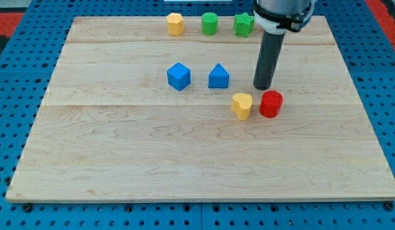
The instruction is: Move the blue triangle towards the top left
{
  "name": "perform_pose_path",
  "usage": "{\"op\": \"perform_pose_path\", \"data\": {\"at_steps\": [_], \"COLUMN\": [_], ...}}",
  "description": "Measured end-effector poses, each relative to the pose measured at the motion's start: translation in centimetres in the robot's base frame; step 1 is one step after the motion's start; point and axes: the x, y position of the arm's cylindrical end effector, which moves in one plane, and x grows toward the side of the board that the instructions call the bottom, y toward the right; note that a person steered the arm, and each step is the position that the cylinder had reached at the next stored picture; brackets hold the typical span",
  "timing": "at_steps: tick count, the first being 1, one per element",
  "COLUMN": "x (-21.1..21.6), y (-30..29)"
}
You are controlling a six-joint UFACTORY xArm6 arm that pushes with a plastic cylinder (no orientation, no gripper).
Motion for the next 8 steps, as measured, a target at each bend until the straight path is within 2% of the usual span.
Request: {"op": "perform_pose_path", "data": {"at_steps": [3, 4, 5, 6, 7, 8], "x": [-8.5, -6.5, -8.7, -13.0, -11.5, -11.8], "y": [-11.7, -11.1, -15.6, -19.8, -20.7, -23.6]}}
